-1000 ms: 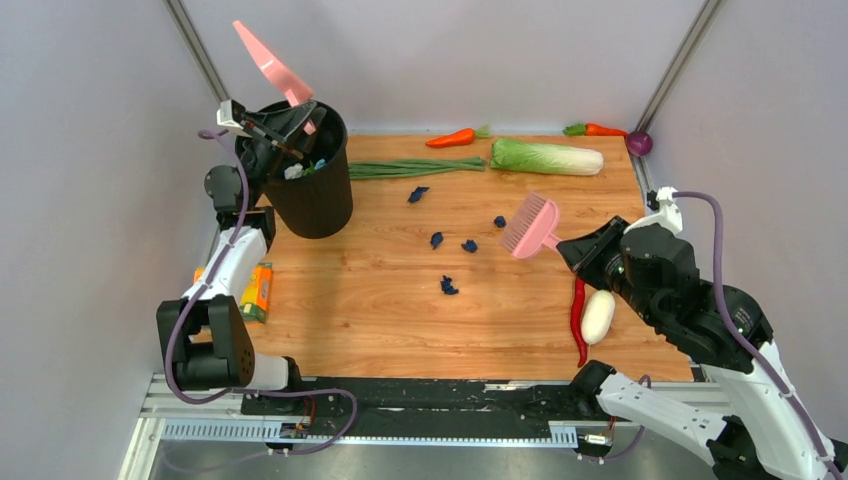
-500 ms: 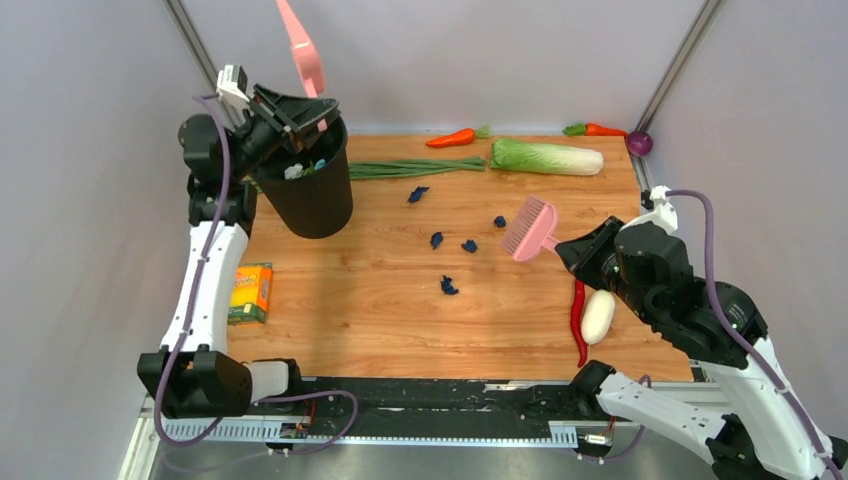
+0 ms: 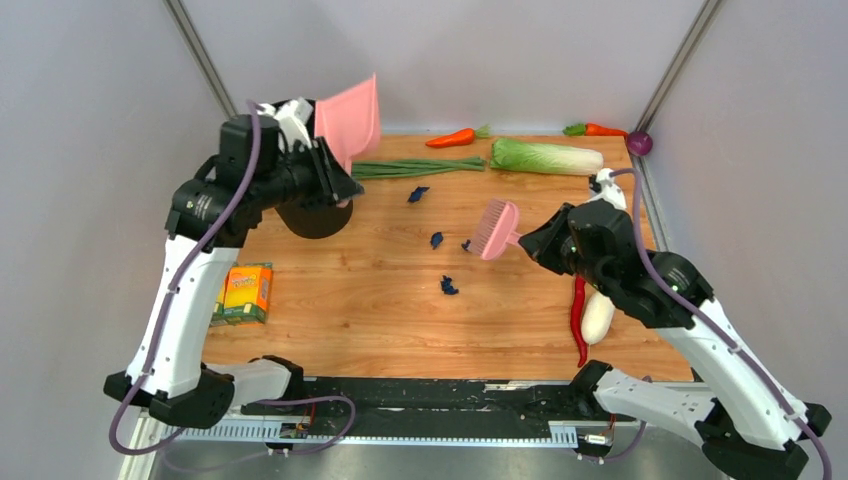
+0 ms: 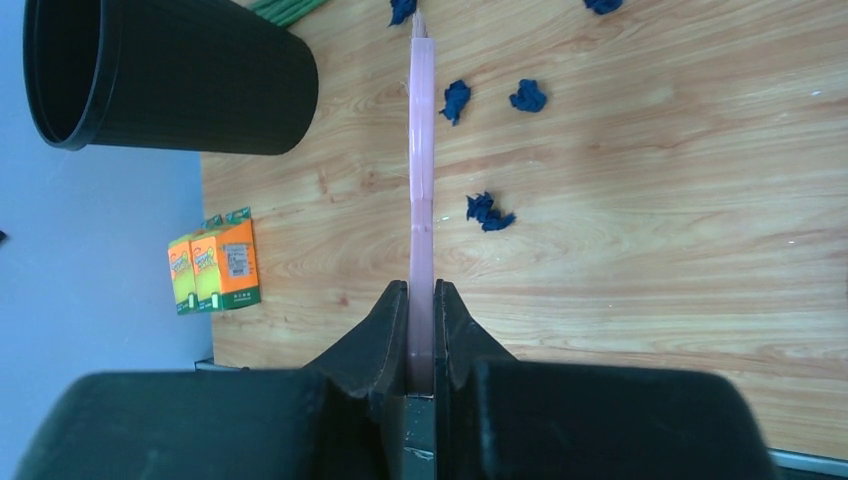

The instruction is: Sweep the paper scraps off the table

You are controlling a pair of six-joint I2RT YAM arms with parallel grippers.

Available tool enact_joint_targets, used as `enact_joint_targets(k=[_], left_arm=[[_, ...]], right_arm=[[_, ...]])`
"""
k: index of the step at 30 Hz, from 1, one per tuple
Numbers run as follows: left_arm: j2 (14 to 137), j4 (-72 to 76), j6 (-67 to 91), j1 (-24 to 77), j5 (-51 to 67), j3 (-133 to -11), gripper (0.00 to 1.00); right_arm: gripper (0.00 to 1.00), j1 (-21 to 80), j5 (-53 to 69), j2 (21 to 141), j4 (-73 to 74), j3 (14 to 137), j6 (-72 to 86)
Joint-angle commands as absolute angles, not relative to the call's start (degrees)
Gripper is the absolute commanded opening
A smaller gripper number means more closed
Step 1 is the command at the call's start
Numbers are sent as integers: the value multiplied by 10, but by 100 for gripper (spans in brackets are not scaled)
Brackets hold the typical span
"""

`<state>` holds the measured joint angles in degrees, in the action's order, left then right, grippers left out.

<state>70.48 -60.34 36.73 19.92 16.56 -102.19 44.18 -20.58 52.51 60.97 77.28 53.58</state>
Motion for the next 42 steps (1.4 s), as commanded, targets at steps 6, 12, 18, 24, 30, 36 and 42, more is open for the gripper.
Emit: enact_joint_targets(k=[6, 12, 18, 24, 30, 36, 42], left_arm=[[709, -824, 278, 345, -90, -981, 0], [672, -840, 314, 426, -100, -864, 0], [634, -829, 350, 489, -62, -752, 0], [615, -796, 360, 525, -12, -667, 0], [639, -740, 378, 569, -32, -594, 0], [660, -664, 414, 623, -43, -545, 0], [696, -616, 406, 653, -63, -505, 0]], right_arm=[[0, 441, -167, 586, 535, 794, 501], [0, 440, -178, 613, 536, 816, 474], [0, 437, -180, 627, 543, 806, 437], [0, 437, -168, 638, 544, 806, 388], [0, 437, -155, 655, 560, 793, 342], [0, 437, -157, 677, 562, 798, 306], [0, 437, -142, 718, 563, 800, 272]])
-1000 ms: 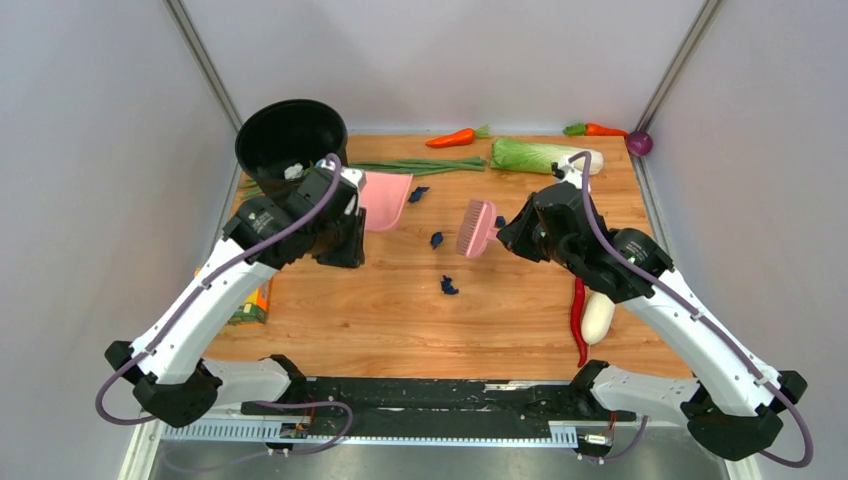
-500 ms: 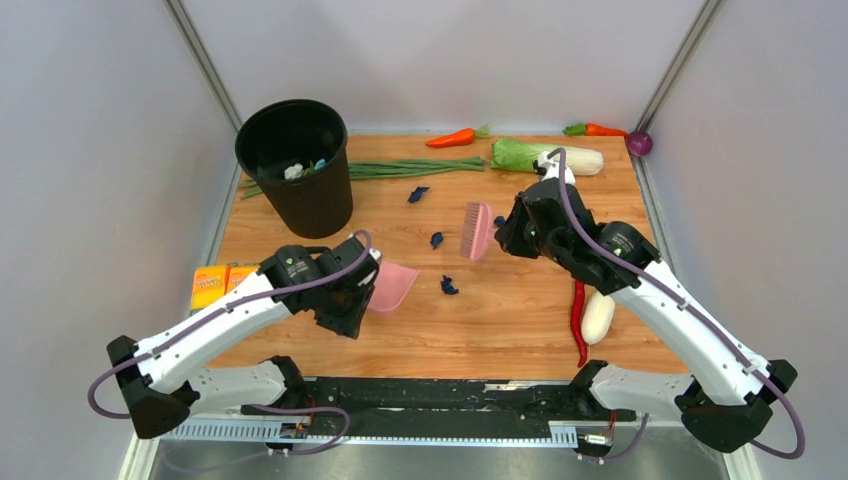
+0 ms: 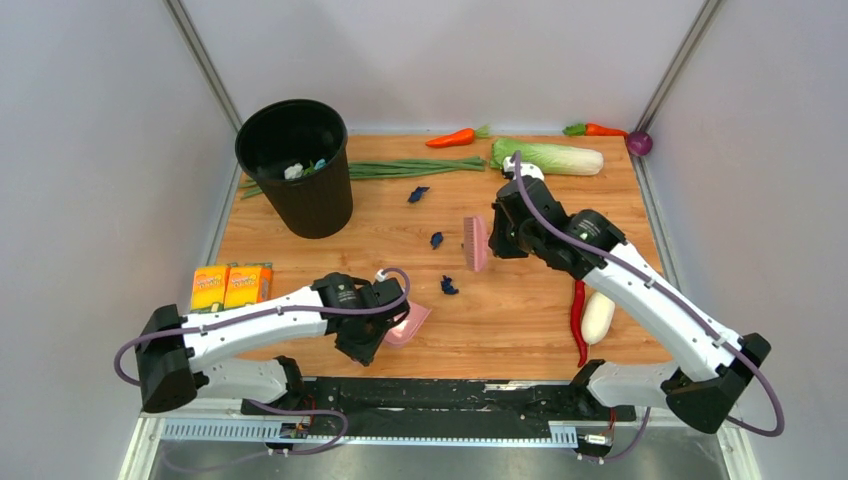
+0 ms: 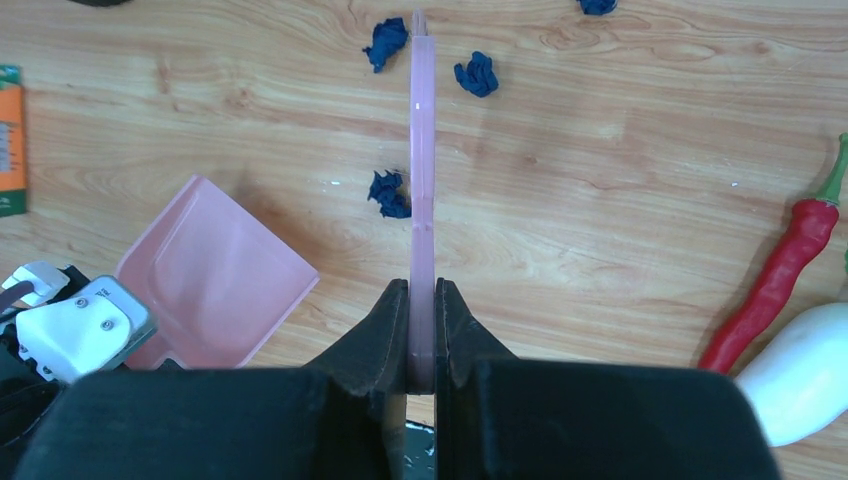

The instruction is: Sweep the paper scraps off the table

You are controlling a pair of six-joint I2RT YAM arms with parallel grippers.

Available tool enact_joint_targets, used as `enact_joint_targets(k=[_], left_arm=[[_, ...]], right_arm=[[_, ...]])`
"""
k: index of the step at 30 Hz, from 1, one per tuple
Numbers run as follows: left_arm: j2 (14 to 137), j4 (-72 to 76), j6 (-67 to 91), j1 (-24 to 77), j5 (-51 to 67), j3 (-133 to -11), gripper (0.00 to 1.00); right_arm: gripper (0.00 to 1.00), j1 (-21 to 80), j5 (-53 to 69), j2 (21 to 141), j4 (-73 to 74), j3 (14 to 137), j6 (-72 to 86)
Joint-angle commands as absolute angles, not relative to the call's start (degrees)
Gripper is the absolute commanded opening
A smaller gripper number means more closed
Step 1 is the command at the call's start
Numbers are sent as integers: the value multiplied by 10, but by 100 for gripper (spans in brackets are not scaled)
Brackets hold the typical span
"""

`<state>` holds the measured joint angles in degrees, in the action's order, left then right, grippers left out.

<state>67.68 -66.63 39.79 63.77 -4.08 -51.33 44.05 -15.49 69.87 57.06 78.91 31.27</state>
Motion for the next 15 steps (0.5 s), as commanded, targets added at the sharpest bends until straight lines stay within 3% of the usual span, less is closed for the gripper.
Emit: enact_joint_targets(k=[1, 15], left_arm=[[704, -607, 402, 657, -63, -504, 0], [773, -548, 383, 674, -38, -502, 0]], right_arm=[[0, 437, -144, 723, 562, 799, 269], [0, 437, -137, 798, 502, 780, 201]])
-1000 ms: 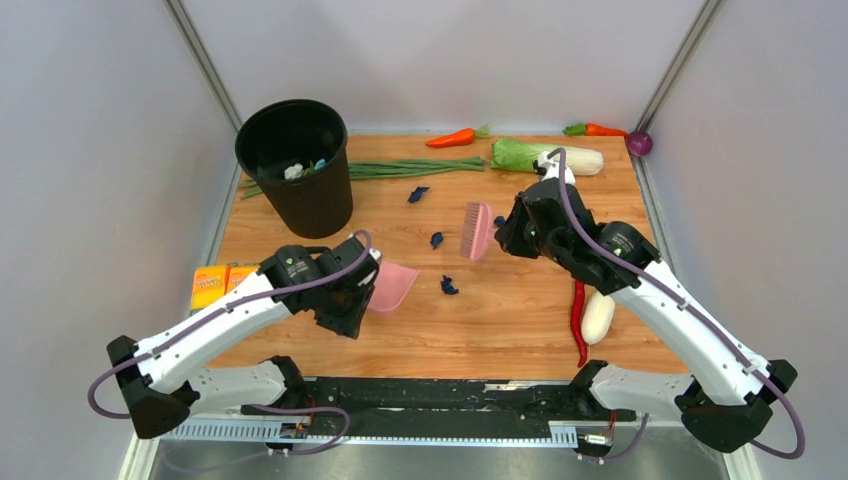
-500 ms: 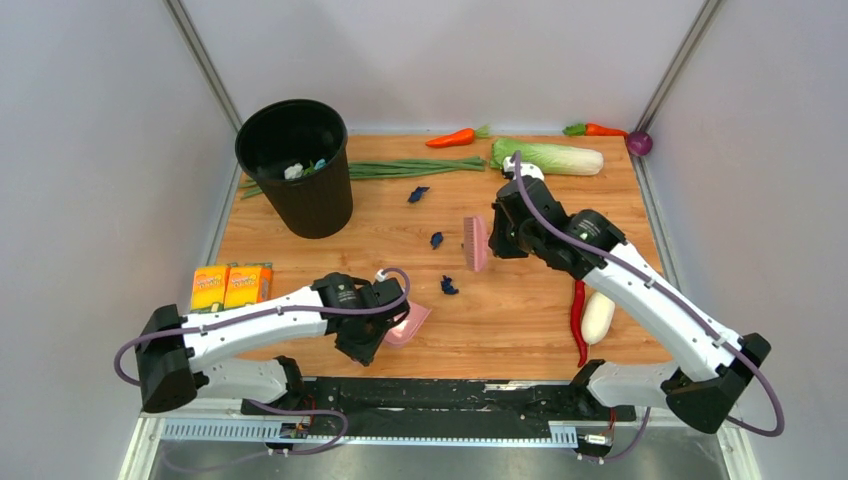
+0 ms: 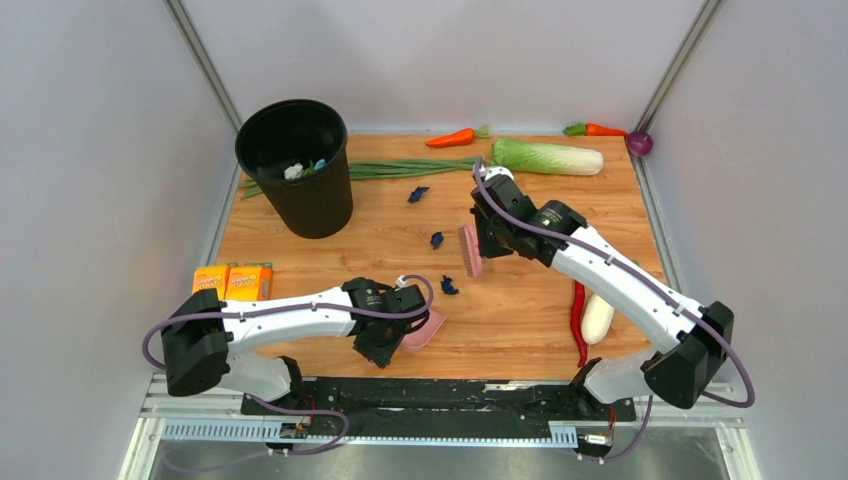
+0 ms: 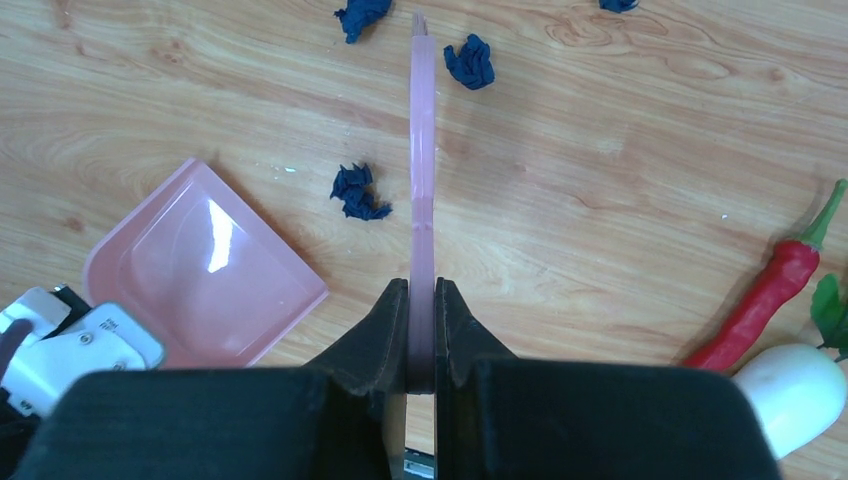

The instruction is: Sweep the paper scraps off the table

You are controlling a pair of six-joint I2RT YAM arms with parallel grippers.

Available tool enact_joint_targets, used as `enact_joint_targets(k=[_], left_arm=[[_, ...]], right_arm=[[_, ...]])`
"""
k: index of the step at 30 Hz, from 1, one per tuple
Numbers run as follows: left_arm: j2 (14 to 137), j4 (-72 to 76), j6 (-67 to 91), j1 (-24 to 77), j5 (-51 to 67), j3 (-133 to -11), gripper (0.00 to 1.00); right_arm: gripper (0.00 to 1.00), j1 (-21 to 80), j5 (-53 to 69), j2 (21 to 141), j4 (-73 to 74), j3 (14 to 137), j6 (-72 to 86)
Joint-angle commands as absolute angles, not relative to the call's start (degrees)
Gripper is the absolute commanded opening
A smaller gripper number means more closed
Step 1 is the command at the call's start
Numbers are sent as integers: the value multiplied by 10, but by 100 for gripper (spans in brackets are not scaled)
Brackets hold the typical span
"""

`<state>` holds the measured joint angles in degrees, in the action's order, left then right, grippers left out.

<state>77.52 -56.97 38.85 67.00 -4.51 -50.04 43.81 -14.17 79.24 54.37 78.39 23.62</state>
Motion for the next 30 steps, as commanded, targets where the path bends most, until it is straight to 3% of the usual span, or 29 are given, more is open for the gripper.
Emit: enact_joint_targets(k=[1, 15, 30], left_arm=[[773, -546, 382, 674, -38, -501, 0], [802, -536, 359, 674, -28, -496, 0], [840, -521, 338, 674, -40, -502, 0]], right_arm=[[0, 437, -134, 800, 493, 778, 198], [0, 452, -58, 870, 430, 756, 158], [0, 494, -29, 836, 426, 718, 195]])
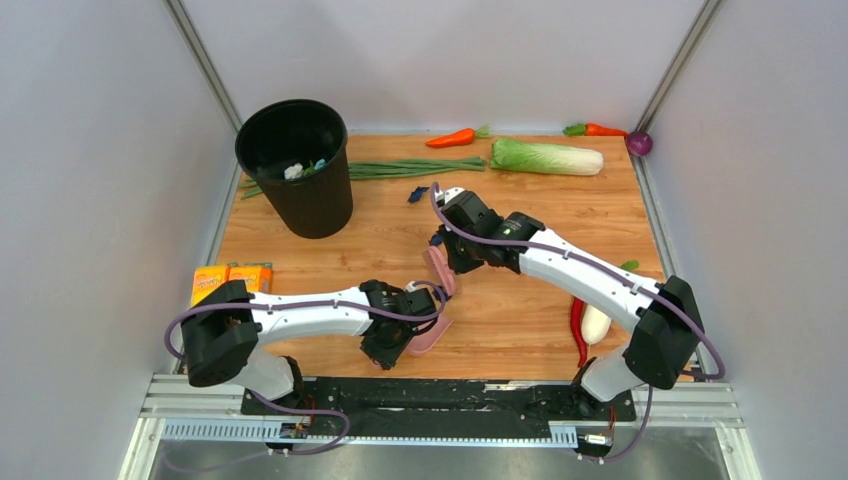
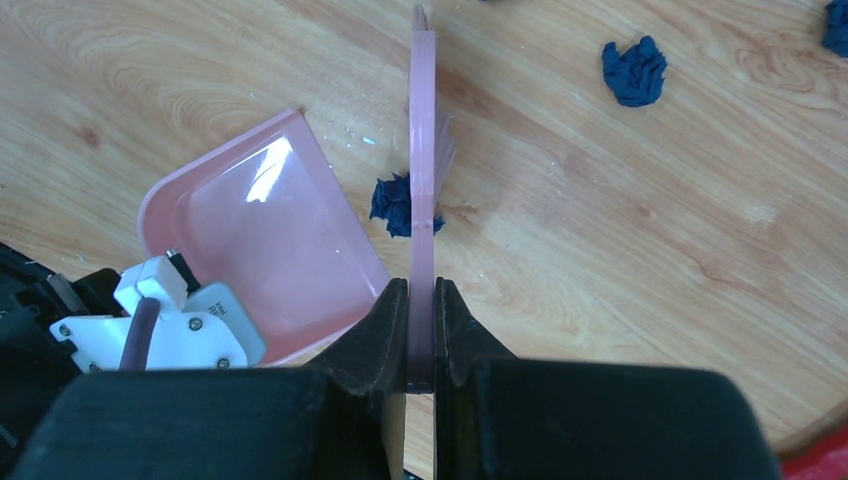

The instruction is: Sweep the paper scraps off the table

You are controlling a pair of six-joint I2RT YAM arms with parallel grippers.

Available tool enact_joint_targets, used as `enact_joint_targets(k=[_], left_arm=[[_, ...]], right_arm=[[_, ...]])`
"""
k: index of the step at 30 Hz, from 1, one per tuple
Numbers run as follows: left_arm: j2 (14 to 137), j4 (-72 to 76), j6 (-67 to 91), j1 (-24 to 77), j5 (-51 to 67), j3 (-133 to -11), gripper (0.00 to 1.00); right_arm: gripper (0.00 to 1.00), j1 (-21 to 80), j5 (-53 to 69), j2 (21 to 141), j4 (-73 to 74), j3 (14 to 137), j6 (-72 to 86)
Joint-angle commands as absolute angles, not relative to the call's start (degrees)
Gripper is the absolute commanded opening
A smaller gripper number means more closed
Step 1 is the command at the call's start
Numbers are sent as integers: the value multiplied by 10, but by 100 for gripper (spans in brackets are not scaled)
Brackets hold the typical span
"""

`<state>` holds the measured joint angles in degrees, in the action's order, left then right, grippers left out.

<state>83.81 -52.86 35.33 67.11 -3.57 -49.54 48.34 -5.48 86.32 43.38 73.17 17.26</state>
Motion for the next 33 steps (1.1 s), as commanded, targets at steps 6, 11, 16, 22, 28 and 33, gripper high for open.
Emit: enact_joint_targets(k=[6, 11, 16, 22, 28, 33], left_arm=[[838, -519, 340, 674, -45, -500, 0], [840, -516, 339, 674, -46, -499, 0], [838, -517, 341, 674, -47, -499, 0], [838, -514, 342, 674, -48, -498, 0], [838, -515, 343, 674, -47, -498, 0], [835, -517, 345, 674, -48, -498, 0]], right_arm=[[0, 498, -10, 814, 424, 701, 228], [0, 500, 20, 802, 422, 691, 243], [0, 503, 45, 781, 420, 680, 260], [0, 504, 71, 758, 415, 662, 290], [0, 507, 89, 723, 403, 622, 311], [0, 506, 95, 684, 396, 593, 330]])
